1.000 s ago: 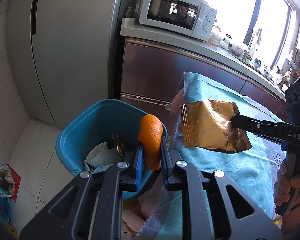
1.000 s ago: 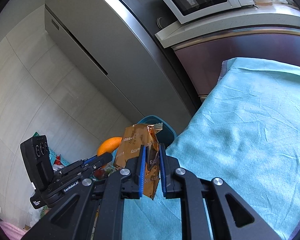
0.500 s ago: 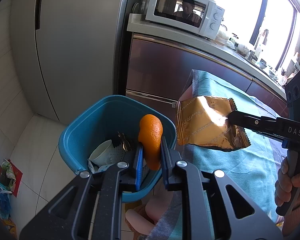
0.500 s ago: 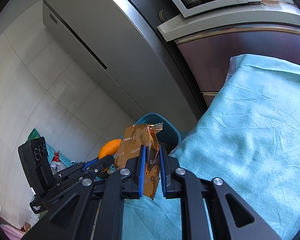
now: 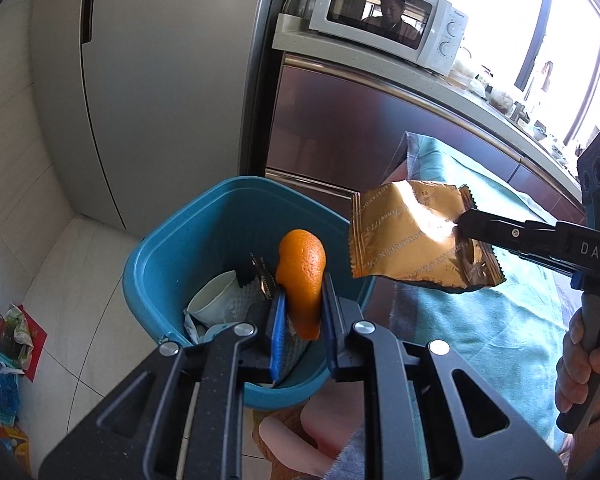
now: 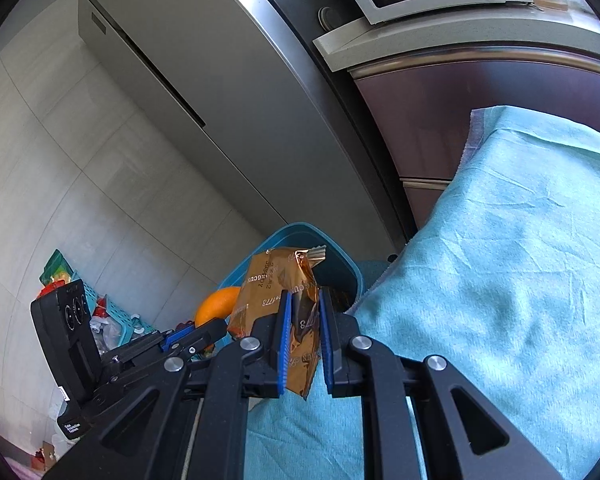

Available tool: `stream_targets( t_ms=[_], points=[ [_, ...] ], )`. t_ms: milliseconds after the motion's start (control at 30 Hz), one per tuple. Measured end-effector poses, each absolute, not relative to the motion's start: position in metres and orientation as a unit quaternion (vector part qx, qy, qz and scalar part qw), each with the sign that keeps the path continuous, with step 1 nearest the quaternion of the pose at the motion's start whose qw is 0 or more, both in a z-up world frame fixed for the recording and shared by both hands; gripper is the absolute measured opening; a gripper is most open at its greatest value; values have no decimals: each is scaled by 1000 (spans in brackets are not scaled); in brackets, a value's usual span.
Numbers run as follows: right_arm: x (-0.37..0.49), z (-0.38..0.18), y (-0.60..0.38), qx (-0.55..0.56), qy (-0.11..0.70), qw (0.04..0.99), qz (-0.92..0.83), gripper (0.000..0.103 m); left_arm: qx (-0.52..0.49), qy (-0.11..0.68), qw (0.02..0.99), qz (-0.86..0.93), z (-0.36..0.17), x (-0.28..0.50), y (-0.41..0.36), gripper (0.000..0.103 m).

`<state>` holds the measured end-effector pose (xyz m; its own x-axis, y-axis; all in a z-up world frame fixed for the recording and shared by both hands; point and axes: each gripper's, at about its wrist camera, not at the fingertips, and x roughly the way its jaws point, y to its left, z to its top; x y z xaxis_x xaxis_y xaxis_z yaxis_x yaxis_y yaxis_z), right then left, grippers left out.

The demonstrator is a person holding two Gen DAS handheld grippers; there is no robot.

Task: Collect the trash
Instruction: 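Lift and carry the orange peel and brown wrapper in both tools over the teal bin, then open both tools to drop the peel and wrapper into the bin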

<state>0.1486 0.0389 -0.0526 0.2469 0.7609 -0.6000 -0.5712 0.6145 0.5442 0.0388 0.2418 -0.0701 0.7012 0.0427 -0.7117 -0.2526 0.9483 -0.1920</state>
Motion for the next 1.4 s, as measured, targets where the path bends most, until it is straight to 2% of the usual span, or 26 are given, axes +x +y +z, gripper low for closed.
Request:
stream_targets(
  t_ms=[867,967,1033,1167,1267,1400],
  points=[
    [169,-73,97,63,477,783,394,13,-164,408,892,101,-106,64,262,18],
    [172,-78,103,64,482,780,395,13,-169,409,891,103,-112,65,265,20],
    [169,-80,103,63,483,777,399,14,-176,412,888,100,-117,67,268,28],
    [167,-83,101,64,485,773,404,23,-184,415,886,97,-126,68,273,33],
    [165,-85,93,69,487,772,403,24,-186,414,886,92,-127,64,273,36],
    [160,-82,81,79,482,774,404,31,-176,398,896,87,-118,56,267,47]
  ],
)
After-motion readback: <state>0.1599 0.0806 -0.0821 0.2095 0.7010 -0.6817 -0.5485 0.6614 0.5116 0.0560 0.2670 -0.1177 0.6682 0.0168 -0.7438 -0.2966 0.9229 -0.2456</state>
